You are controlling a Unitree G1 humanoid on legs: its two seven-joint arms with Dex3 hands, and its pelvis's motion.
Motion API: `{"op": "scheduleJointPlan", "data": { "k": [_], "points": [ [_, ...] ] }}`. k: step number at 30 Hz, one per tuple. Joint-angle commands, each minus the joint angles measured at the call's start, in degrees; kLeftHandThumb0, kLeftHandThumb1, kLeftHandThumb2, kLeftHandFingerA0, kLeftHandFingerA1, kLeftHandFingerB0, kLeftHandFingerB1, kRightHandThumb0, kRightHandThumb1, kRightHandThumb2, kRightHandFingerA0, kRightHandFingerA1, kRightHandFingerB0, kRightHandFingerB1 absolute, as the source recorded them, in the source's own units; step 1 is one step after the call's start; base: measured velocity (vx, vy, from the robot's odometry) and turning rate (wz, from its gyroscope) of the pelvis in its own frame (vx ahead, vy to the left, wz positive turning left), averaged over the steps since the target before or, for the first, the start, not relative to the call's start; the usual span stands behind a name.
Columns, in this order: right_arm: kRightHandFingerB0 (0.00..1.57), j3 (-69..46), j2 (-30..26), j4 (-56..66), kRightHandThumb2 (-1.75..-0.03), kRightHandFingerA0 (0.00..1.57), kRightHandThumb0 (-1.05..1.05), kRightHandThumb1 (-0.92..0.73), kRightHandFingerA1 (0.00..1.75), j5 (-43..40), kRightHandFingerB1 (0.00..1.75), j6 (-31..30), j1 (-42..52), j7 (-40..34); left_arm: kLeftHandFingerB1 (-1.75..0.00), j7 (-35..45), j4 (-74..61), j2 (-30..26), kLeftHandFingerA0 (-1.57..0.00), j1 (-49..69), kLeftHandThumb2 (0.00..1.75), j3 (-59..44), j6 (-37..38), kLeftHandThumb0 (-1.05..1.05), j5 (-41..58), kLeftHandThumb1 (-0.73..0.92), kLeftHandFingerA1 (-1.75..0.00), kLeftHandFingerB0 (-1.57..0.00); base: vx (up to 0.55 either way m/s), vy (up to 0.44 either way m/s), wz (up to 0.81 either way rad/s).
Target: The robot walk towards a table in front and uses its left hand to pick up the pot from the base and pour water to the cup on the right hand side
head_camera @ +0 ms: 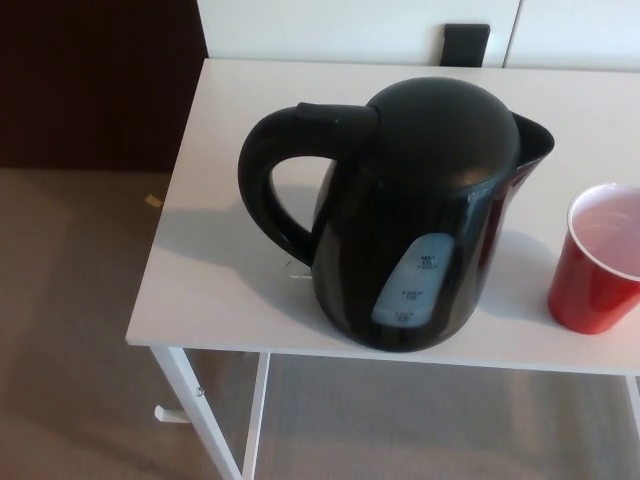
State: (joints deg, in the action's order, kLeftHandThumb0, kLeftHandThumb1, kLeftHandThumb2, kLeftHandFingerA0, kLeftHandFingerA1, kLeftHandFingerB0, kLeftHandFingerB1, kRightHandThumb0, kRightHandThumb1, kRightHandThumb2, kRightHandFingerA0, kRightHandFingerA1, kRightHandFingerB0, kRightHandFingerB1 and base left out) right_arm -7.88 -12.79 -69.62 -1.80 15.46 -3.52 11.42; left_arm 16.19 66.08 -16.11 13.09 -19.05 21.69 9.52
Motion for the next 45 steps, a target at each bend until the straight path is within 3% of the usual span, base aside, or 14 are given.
{"op": "scheduleJointPlan", "data": {
  "k": [1,2,4,5,6,7,10,12,14,27,28,29,30,45],
  "points": [
    [0.48,0.0,-0.2,-0.1,-0.6,0.85,-0.6,-0.41,0.71,0.3,0.61,-0.1,0.2,-0.5,-0.5,-0.2,0.3,-1.4,-0.5,0.1,0.78,-0.3,0.5,-0.53,0.1,0.38,-0.53,-0.36,0.0,0.0,0.0],
    [0.45,-0.2,-0.2,-0.2,-0.61,0.84,-0.56,-0.41,0.72,0.1,0.61,-0.5,0.0,-0.3,-0.37,-0.2,-0.1,-1.4,-0.55,0.3,0.56,-0.1,0.6,-0.46,-0.1,0.52,-0.38,-0.41,0.0,0.0,0.0],
    [0.47,0.1,-0.3,0.0,-0.61,0.84,-0.57,-0.42,0.7,0.4,0.59,-0.3,0.2,-0.4,-0.37,-0.4,-0.6,-1.3,-0.57,0.6,0.56,-0.1,0.5,-0.45,-0.1,0.5,-0.38,-0.42,0.0,0.0,0.0],
    [0.46,0.2,-0.3,0.0,-0.62,0.85,-0.58,-0.41,0.71,0.5,0.6,-0.2,0.2,-0.4,-0.5,-0.3,-0.9,-1.3,-0.49,0.8,0.79,-0.1,0.5,-0.54,-0.1,0.38,-0.53,-0.36,0.0,0.0,0.0],
    [0.46,0.2,-0.2,-0.1,-0.62,0.85,-0.58,-0.41,0.71,0.4,0.6,-0.4,0.1,-0.3,-0.5,-0.2,-0.9,-1.3,-0.49,0.8,0.79,0.0,0.5,-0.54,-0.1,0.38,-0.53,-0.36,0.0,0.0,0.0],
    [0.46,0.1,-0.2,-0.2,-0.62,0.86,-0.57,-0.4,0.71,0.3,0.61,-0.4,0.0,-0.3,-0.37,-0.2,-0.9,-1.4,-0.55,0.8,0.56,0.1,0.4,-0.46,-0.2,0.51,-0.38,-0.41,0.0,0.0,0.0],
    [0.46,0.2,-0.2,-0.2,-0.62,0.86,-0.6,-0.39,0.71,0.5,0.61,-0.5,-0.5,-0.8,-0.49,-0.9,-0.6,-1.3,-0.51,-0.1,0.78,0.0,-0.3,-0.53,-0.2,0.38,-0.53,-0.36,0.0,0.002,-0.08],
    [0.45,0.2,-0.3,-0.1,-0.59,0.84,-0.6,-0.41,0.69,0.5,0.6,-0.3,-0.3,-0.5,-0.37,-1.4,0.3,-1.4,-0.6,-0.7,0.56,-0.2,-0.1,-0.44,-0.2,0.5,-0.4,-0.42,0.01,-0.008,0.08],
    [0.47,0.1,-0.2,-0.1,-0.6,0.84,-0.6,-0.41,0.69,0.4,0.59,-0.5,-0.4,-0.5,-0.49,-0.1,-0.3,-1.0,-0.49,-0.2,0.78,-1.1,0.8,-0.54,1.1,0.38,-0.53,-0.34,0.0,-0.02,0.07],
    [0.44,0.4,-0.1,-0.5,-0.59,0.81,-0.58,-0.41,0.7,0.6,0.58,-1.5,-0.7,-1.1,-0.33,-1.7,-12.8,1.8,-0.39,0.8,0.57,-5.8,2.1,-0.55,4.3,0.55,-0.33,-0.39,-0.06,-0.28,0.0],
    [0.4,0.3,-0.1,-0.6,-0.81,0.76,-0.56,-0.29,0.77,0.6,0.63,-1.4,-0.6,-1.2,-0.32,-2.1,-16.4,2.1,-0.37,1.5,0.57,-5.9,1.7,-0.58,4.5,0.55,-0.32,-0.39,-0.05,-0.222,0.04],
    [0.4,0.3,-0.1,-0.6,-0.81,0.76,-0.56,-0.29,0.77,0.6,0.63,-1.3,-0.5,-1.4,-0.32,-2.3,-20.6,2.4,-0.37,2.5,0.57,-6.1,0.8,-0.58,4.7,0.55,-0.32,-0.39,-0.03,-0.183,0.21],
    [0.43,0.2,-0.2,-0.5,-0.61,0.79,-0.51,-0.4,0.71,0.3,0.58,-1.4,-0.4,-1.0,-0.33,-3.1,-24.6,2.1,-0.37,3.3,0.58,-6.0,-0.4,-0.62,4.2,0.53,-0.32,-0.39,-0.02,-0.18,0.16],
    [0.44,0.4,0.0,-0.7,-0.6,0.85,-0.59,-0.42,0.69,0.7,0.6,-1.3,-0.8,-1.6,-0.34,-4.3,-30.1,2.8,-0.42,3.9,0.57,-6.7,-5.7,-0.56,4.0,0.51,-0.33,-0.42,0.03,0.038,0.01]
  ]
}}
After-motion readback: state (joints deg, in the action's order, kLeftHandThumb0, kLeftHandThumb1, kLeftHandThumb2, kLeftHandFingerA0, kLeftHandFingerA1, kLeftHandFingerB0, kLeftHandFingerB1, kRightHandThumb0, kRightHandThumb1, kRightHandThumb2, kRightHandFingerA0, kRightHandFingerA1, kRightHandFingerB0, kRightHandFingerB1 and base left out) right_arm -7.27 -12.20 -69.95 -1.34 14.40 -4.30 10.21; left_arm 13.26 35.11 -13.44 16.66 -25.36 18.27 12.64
